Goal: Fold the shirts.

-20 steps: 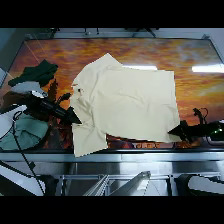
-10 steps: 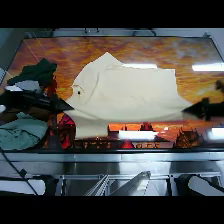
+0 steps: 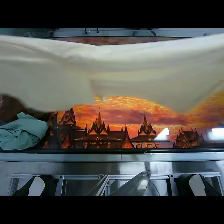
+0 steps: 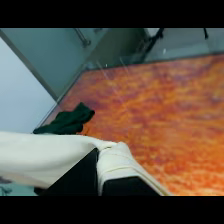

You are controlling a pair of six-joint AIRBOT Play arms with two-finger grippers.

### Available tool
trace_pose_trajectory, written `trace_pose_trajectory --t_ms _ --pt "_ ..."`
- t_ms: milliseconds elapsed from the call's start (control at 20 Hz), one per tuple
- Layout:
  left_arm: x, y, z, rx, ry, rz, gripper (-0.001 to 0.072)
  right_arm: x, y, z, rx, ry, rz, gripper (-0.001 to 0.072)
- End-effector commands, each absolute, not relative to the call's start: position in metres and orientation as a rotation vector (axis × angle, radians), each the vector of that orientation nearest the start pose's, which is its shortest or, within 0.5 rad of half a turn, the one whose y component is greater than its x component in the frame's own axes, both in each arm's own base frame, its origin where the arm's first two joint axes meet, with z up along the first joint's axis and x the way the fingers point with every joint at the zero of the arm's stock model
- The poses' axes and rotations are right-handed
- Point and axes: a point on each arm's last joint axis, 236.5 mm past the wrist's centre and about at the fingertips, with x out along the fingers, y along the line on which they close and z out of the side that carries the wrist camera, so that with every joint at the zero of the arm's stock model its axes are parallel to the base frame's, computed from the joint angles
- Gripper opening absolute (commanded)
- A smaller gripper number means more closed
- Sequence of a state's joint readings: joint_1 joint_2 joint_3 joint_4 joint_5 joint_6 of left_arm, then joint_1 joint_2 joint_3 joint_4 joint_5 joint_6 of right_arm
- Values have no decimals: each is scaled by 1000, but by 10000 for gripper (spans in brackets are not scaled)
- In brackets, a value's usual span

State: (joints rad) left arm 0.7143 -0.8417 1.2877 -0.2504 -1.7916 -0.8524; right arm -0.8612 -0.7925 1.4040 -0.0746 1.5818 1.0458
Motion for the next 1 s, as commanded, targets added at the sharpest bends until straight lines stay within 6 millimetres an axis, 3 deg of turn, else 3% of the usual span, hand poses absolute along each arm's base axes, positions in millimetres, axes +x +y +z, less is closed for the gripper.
trace_pose_trajectory --t_ms 0,100,200,300,400,550,650,700,800,950 --pt "174 -127 470 -185 -74 -1122 24 236 82 474 255 -3 702 21" --pt "201 -106 462 -276 13 -1115 24 246 70 476 244 17 673 21" --pt "244 -86 422 -371 180 -1075 24 272 45 442 294 132 608 22" --pt "290 -79 369 -486 345 -1060 24 307 27 376 343 313 540 22" --pt "337 -85 305 -565 501 -1056 24 343 23 295 421 483 497 21" --pt "415 -95 190 -585 748 -990 24 402 3 180 527 606 363 20" --pt "461 -103 136 -608 841 -1010 24 439 -14 103 606 695 289 20" --pt "482 -108 115 -621 876 -1035 21 455 -15 74 659 715 304 20" --pt "517 -114 82 -644 922 -1059 19 489 -17 41 797 666 357 20" --pt "557 -117 47 -707 973 -1036 19 526 -23 15 960 618 418 20"
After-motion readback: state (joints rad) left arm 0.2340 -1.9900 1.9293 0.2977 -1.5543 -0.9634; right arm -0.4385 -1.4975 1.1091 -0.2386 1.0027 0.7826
